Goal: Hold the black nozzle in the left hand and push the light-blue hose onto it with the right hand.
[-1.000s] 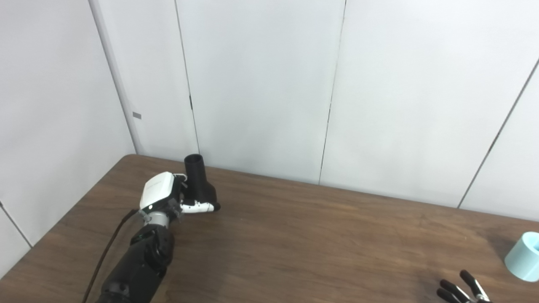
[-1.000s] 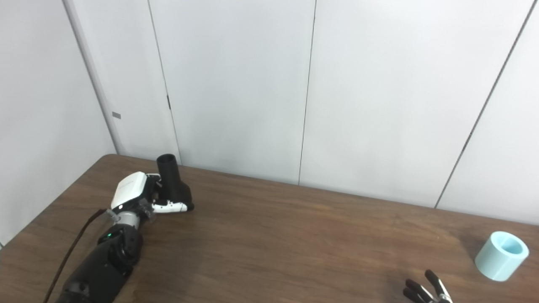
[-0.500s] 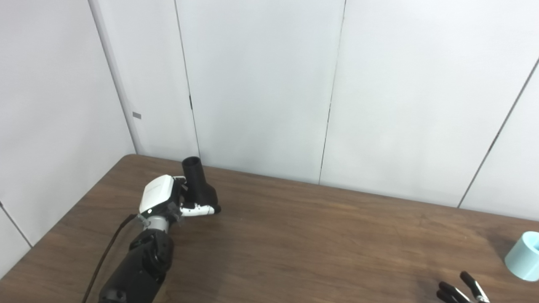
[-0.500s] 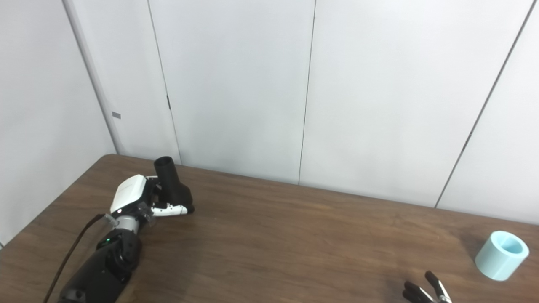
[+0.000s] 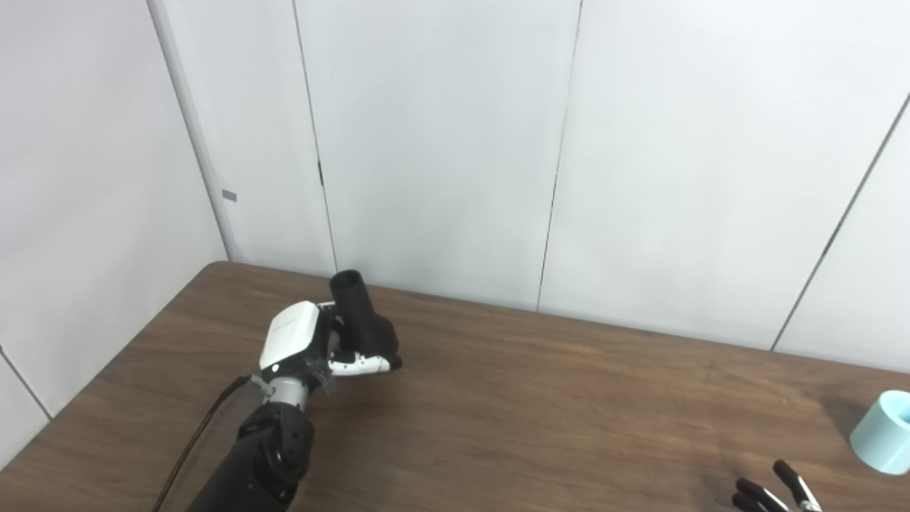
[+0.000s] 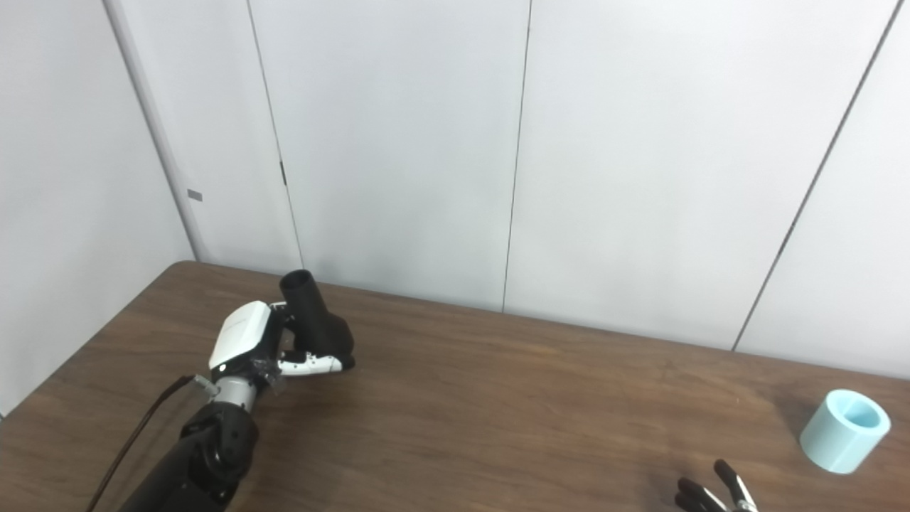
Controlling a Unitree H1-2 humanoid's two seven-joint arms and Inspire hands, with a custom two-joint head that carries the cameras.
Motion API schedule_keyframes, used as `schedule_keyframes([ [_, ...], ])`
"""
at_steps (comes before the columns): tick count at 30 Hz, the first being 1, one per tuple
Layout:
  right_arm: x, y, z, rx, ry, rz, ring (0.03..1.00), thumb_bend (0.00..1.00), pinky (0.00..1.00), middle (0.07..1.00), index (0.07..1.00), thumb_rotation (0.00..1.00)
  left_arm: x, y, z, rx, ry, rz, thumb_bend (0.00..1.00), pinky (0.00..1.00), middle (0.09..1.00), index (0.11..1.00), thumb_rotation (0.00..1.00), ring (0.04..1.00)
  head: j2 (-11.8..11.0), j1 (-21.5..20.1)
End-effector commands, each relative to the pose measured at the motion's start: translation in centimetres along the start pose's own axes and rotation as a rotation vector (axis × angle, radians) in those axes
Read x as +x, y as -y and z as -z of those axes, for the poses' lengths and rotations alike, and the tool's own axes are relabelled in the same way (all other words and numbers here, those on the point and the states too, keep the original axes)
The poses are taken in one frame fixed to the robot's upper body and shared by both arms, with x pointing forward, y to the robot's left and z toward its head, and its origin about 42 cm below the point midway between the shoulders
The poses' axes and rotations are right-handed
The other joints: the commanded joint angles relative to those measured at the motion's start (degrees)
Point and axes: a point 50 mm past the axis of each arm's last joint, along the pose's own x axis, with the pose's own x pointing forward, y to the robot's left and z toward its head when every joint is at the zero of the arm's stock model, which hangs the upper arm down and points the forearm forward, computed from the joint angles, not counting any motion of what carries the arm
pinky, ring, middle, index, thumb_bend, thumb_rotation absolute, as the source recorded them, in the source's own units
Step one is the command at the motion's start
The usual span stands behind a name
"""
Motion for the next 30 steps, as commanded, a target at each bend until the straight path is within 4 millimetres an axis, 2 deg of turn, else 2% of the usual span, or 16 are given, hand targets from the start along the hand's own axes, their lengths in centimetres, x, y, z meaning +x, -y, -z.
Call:
schedule_keyframes([
  [1,-0.5,-0.4,0.0,0.006,-0.009,-0.008,0.796,0.26,0.70,0.783,0.940,1.00,0.2,-1.1,-1.6,0.013,0.081,-0.069,0.52,0.99,0.513,0.465,0.00,0.716,0.09,-0.14],
  [10,-0.5,-0.5,0.1,-0.003,-0.004,-0.004,0.801,0.28,0.72,0.780,0.934,1.00,-2.3,0.6,-4.3,-0.020,0.209,-0.080,0.52,1.00,0.459,0.503,0.00,0.653,1.13,-1.78],
  [15,-0.4,-0.7,0.1,-0.002,-0.006,-0.002,0.781,0.30,0.70,0.766,0.924,1.00,-5.0,1.6,-6.5,-0.079,0.273,-0.031,0.52,1.00,0.451,0.506,0.00,0.650,2.35,-5.24],
  [20,-0.5,-0.9,0.3,-0.012,-0.004,0.000,0.752,0.32,0.67,0.737,0.900,0.99,-7.0,2.6,-7.6,-0.085,0.308,-0.002,0.52,1.00,0.461,0.506,0.00,0.650,3.68,-8.30],
  [30,-0.7,-1.1,0.3,-0.018,-0.004,0.011,0.739,0.42,0.65,0.725,0.878,0.96,-10.1,5.0,-9.7,-0.108,0.372,0.054,0.52,1.00,0.472,0.497,0.00,0.653,6.32,-10.71],
])
